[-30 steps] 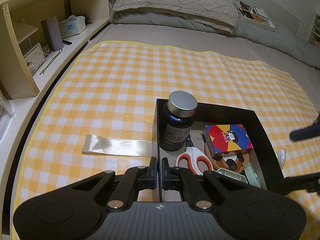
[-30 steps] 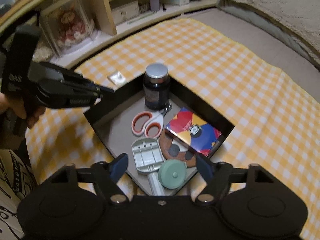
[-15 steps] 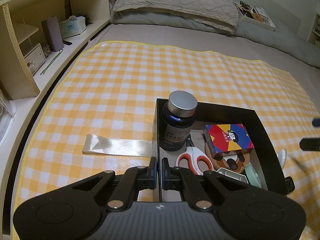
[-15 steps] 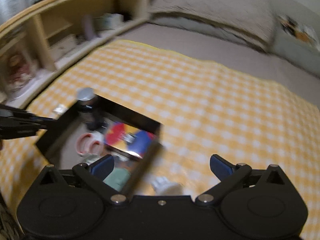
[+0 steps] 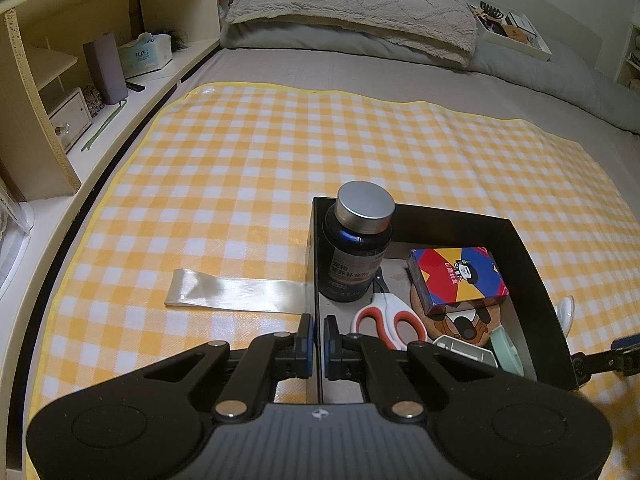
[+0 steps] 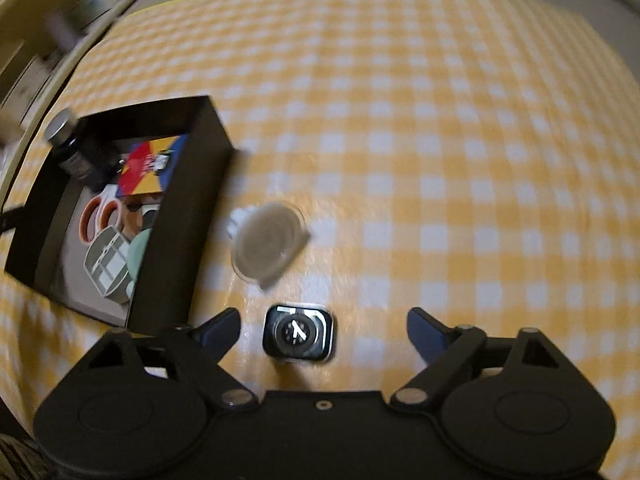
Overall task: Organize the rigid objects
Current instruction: 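Move the right tool back toward the clear lid and black watch, then close the right tool on the black smartwatch and lift it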
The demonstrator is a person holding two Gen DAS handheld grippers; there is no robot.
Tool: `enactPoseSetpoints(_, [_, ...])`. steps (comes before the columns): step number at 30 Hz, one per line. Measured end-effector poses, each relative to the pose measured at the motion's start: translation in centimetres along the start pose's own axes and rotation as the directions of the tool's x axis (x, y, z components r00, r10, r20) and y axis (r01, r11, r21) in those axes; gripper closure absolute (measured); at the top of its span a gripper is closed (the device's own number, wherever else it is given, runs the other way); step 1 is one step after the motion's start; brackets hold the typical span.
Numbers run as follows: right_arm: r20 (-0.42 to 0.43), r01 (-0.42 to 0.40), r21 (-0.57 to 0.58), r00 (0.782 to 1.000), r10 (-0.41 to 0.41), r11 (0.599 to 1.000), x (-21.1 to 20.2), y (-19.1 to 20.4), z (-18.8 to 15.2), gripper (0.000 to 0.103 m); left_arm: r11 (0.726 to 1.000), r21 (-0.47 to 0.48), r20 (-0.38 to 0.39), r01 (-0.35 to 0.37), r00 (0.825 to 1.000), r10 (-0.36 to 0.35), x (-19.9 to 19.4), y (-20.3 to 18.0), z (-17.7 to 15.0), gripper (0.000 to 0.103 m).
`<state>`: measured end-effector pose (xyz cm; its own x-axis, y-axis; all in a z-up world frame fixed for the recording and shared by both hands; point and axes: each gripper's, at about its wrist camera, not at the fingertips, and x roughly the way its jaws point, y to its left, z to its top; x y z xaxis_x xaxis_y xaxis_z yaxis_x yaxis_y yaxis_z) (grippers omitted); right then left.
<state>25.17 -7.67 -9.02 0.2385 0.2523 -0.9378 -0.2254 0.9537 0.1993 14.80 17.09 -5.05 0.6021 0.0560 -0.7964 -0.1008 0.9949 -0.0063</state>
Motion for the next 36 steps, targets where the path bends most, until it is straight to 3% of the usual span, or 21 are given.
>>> enactPoseSetpoints(5, [-0.024,-0.004,0.056,1.000,0.006,0.998,0.6,0.4,-0.1,0.026,1.000,0.000,0.000,0.002,1.000,-0.002,0.0,-0.1,0.0,0.099])
enactPoseSetpoints(7, [-0.039,-0.033,0.051,0.999,0.035,0.998,1.0,0.8,0.0,0.043,1.000,-0.001,0.000,0.003,1.000,-0.003,0.0,0.0,0.1,0.099])
enactPoseSetpoints(10, [-0.067,-0.004,-0.004,0.998,0.004,1.000,1.7,1.9,-0.1,0.055,1.000,-0.003,-0.002,0.007,1.000,-0.007,0.0,0.1,0.1,0.099])
enactPoseSetpoints(23, [-0.062,0.053,-0.030,0.997,-0.055,0.998,2.7,2.5,0.0,0.051,1.000,-0.003,-0.003,0.007,1.000,-0.007,0.0,0.2,0.1,0.099])
enactPoseSetpoints(29, [-0.040,0.087,-0.193,0.995,-0.096,0.977,3.2,3.9,-0.5,0.056,1.000,-0.003,-0.003,0.006,1.000,-0.006,0.0,0.1,0.1,0.099])
enactPoseSetpoints(31, [-0.027,0.082,-0.240,0.995,-0.092,0.967,3.0,4.3,-0.6,0.056,1.000,-0.003,-0.003,0.007,1.000,-0.007,0.0,0.1,0.1,0.099])
enactPoseSetpoints(36, [-0.004,0.018,-0.173,1.000,-0.020,0.985,1.0,3.1,0.5,0.056,1.000,-0.001,-0.004,0.004,1.000,-0.004,0.0,0.1,0.1,0.099])
